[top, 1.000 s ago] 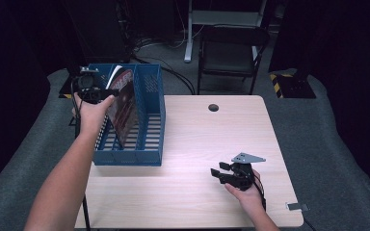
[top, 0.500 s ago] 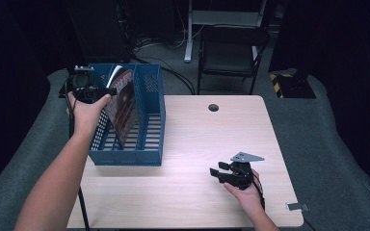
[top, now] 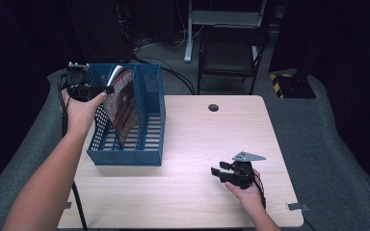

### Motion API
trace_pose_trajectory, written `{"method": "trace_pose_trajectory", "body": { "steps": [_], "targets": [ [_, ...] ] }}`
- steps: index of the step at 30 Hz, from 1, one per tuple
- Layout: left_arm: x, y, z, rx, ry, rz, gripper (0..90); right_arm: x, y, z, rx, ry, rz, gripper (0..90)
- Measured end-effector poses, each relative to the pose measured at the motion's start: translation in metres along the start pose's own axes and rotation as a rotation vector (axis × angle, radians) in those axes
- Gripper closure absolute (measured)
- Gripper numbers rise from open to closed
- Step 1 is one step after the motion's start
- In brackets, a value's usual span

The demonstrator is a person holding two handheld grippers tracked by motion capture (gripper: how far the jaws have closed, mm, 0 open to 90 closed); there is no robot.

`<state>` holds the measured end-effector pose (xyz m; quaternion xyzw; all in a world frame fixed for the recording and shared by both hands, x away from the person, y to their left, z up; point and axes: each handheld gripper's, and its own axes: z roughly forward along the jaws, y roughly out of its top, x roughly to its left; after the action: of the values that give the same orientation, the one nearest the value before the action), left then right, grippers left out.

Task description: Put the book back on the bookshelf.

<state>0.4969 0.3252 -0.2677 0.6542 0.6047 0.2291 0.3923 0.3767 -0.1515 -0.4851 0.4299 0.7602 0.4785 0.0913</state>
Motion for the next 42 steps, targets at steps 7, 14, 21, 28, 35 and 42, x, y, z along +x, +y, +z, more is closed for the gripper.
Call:
{"method": "trace_pose_trajectory", "body": {
  "steps": [7,14,21,28,35,42],
  "targets": [
    [-0.007,0.004,-0.018,-0.006,-0.031,0.038,39.9,0.002,0.001,0.0,0.002,-0.007,-0.012,47.6],
    [-0.021,0.006,-0.037,0.001,-0.075,0.09,39.9,0.004,0.002,-0.001,-0.003,-0.008,-0.015,47.6],
    [-0.042,0.003,-0.046,0.016,-0.133,0.159,39.9,0.004,0.002,-0.002,-0.007,-0.009,-0.013,47.5],
    [-0.066,-0.009,-0.05,0.045,-0.214,0.221,39.9,0.004,0.002,-0.002,-0.007,-0.011,-0.013,47.5],
    [-0.084,-0.022,-0.047,0.067,-0.276,0.256,39.9,0.003,0.002,-0.002,-0.009,-0.013,-0.019,47.5],
    [-0.097,-0.043,-0.037,0.09,-0.334,0.283,39.9,0.004,0.002,-0.002,-0.008,-0.012,-0.014,47.4]
  ]
}}
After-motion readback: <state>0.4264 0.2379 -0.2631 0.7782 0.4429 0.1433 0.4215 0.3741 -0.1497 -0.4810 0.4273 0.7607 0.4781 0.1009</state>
